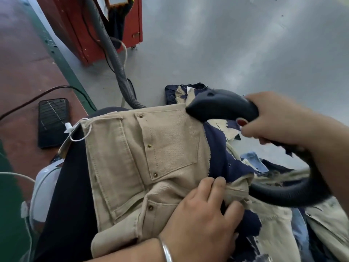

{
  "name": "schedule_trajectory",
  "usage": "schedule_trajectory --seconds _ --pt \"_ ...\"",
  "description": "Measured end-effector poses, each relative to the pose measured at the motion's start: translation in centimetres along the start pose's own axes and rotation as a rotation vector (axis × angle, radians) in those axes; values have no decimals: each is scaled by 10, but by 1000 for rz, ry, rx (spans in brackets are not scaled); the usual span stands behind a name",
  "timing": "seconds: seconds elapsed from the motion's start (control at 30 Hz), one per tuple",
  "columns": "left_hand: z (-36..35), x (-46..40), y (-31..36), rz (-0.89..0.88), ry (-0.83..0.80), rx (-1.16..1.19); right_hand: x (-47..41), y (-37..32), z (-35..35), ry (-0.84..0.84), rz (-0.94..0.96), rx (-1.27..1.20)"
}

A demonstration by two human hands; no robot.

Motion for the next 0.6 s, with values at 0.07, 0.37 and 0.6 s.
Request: schedule_trajectory --seconds 0.07,0.37,0.6 --pt "0 1 1 8 9 -6 -26 -7 1 16 -31 -11" --pt "6 5 -3 85 149 -11 7 24 56 260 -33 -121" --pt "9 0 -4 73 98 -4 80 13 4 48 -11 144"
Point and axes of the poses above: each hand's wrist, its own x-axis away from the middle knuckle, its own z-axis out of the back of the hand, y = z × x, the point moved 6 cm from there along -x, towards the middle knuckle, and after that the axes turned 6 degrees about x, right-handed, at the moved point
